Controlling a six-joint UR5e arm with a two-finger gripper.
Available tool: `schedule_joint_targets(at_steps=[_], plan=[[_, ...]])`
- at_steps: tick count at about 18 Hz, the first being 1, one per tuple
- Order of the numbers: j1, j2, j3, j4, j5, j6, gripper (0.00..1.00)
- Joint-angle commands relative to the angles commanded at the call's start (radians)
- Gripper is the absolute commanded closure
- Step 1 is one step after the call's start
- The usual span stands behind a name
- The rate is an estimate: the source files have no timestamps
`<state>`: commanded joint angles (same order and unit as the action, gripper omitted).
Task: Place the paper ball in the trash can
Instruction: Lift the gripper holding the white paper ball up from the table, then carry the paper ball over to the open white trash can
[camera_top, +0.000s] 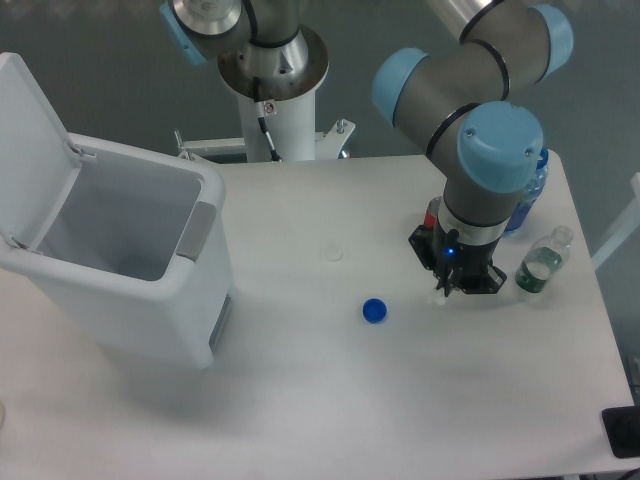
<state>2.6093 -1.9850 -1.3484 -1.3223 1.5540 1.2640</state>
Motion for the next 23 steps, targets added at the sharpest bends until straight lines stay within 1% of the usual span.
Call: schedule_joint_targets(at_steps=[2, 3, 5, 6, 8, 11, 13, 15, 18, 20, 23], plan=[[-0.005, 0.003, 0.000, -0.015, -0.009, -0.003, 1.00], [-0.008, 0.018, 0.000, -0.040, -0.006, -0.003, 1.00], [-0.014, 0.031, 0.000, -0.057, -0.008, -0.005, 1.00], [-0.017, 0.046, -0.005, -0.066, -0.014, -0.015, 1.00], [-0.018, 0.098, -0.029, -0.093, -0.069, -0.060, 1.00], [-0.037, 0.204, -0.078, -0.100, -0.156, -0.087, 1.00], [-0.064, 0.254, -0.084, -0.112, -0.190, -0.124, 1.00], [-0.098, 0.293, -0.084, -0.115, -0.199, -0.178, 1.00], [-0.149, 0.328, -0.086, -0.115, -0.219, -0.233, 1.00], [-0.173, 0.336, -0.086, -0.115, -0.258, -0.244, 1.00], [-0.205, 0.368, -0.090, -0.114, -0.327, -0.261, 1.00]])
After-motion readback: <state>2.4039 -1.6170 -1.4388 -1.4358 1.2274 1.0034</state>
